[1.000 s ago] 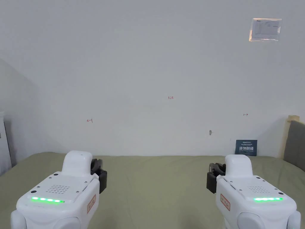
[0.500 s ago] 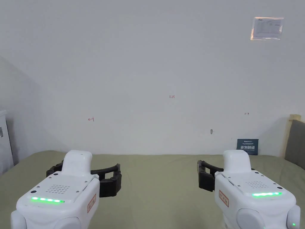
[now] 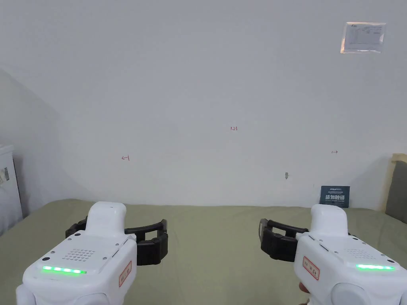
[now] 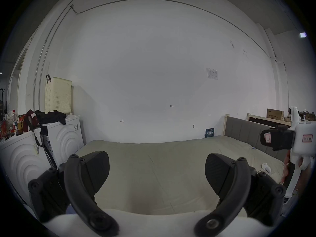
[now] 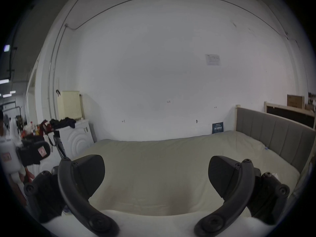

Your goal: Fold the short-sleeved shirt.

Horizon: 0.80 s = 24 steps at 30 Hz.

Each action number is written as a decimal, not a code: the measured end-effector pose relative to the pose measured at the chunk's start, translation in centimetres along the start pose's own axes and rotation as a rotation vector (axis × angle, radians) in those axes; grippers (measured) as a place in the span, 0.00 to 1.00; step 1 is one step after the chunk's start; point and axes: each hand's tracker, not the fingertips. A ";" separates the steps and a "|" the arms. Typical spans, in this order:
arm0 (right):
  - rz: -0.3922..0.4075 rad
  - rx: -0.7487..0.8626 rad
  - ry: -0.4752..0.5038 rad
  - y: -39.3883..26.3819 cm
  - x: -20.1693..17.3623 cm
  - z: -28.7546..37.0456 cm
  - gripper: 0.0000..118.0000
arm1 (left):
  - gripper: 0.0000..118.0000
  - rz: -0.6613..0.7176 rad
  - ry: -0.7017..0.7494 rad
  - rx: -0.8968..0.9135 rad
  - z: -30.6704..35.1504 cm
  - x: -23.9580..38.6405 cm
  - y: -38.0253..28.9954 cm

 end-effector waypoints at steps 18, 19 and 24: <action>-0.081 0.006 -0.002 1.3 -1.0 2.0 1.00 | 0.96 0.027 -0.004 0.002 0.0 0.1 -0.7; -0.075 -0.003 -0.001 1.3 -1.0 1.9 1.00 | 0.96 0.027 -0.002 0.001 0.0 0.1 -0.7; -0.079 -0.012 0.001 0.7 -1.0 1.8 1.00 | 0.96 0.034 -0.005 -0.006 -0.1 0.0 -0.7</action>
